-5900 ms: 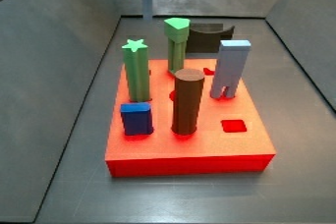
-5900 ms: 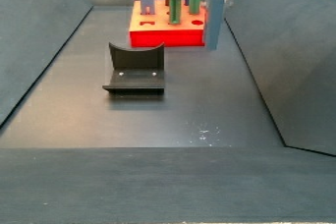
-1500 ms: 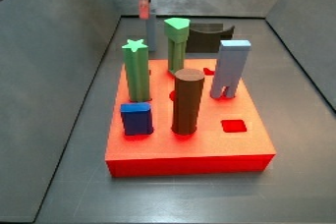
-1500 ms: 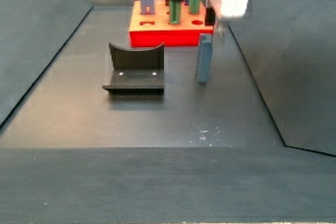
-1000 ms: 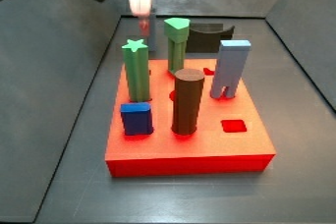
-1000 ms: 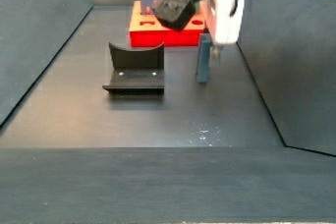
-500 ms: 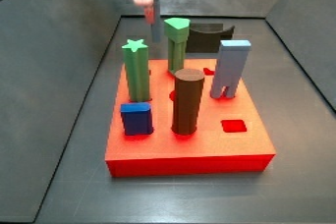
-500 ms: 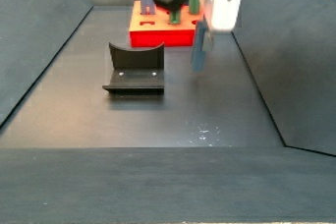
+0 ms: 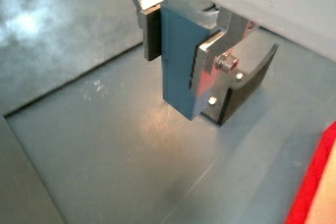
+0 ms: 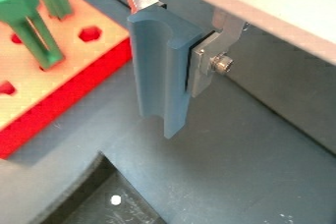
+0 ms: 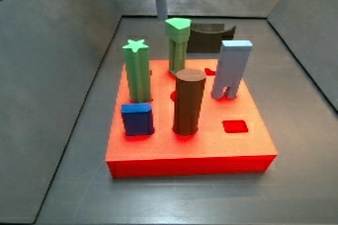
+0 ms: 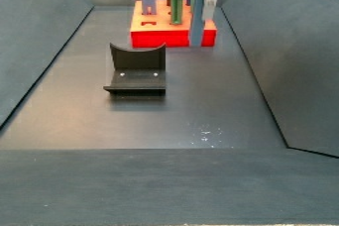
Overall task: Pick up the arch object. Move up. Rotate the arch object. Move to above the board. Insert the arch object.
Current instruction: Move to above the board.
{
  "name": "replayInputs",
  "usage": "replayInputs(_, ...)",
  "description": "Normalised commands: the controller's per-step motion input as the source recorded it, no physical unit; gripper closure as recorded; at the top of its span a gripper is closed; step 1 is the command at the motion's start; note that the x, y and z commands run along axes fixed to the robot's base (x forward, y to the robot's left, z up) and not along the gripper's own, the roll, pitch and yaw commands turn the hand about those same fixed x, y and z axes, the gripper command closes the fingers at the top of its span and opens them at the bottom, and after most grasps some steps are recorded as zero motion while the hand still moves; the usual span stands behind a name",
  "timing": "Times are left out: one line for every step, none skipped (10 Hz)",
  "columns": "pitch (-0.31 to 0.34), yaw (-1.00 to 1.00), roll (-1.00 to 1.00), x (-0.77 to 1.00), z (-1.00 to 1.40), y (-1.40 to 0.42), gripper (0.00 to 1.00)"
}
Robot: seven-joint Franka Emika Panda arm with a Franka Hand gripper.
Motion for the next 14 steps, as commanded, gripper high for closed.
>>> replayInputs(0.081, 0.03, 0.13, 0.08, 1.0, -0.07, 1.0)
replayInputs(0.077, 0.03, 0.13, 0.07, 1.0, -0.06, 1.0)
replayInputs(0.076, 0.03, 0.13, 0.07, 1.0, -0.06, 1.0)
replayInputs(0.08, 0.03, 0.12, 0.06, 1.0, -0.06, 1.0)
replayInputs(0.086, 0.04, 0.12, 0.04, 0.77, -0.04, 1.0)
replayInputs(0.085, 0.04, 0.11, 0.03, 0.6, -0.03, 1.0)
replayInputs(0.082, 0.03, 0.11, 0.02, 0.36, -0.02, 1.0)
replayInputs(0.08, 0.03, 0.1, 0.01, 0.19, -0.01, 1.0)
replayInputs(0.087, 1.0, -0.04, 0.1, 0.33, -1.0, 1.0)
replayInputs(0.087, 1.0, -0.04, 0.11, 0.31, -1.0, 1.0)
replayInputs(0.091, 1.0, -0.04, 0.1, 0.32, -1.0, 1.0)
replayInputs(0.087, 1.0, -0.05, 0.12, 0.32, -1.0, 1.0)
replayInputs(0.088, 1.0, -0.05, 0.12, 0.32, -1.0, 1.0)
replayInputs(0.092, 1.0, -0.05, 0.13, 0.32, -1.0, 1.0)
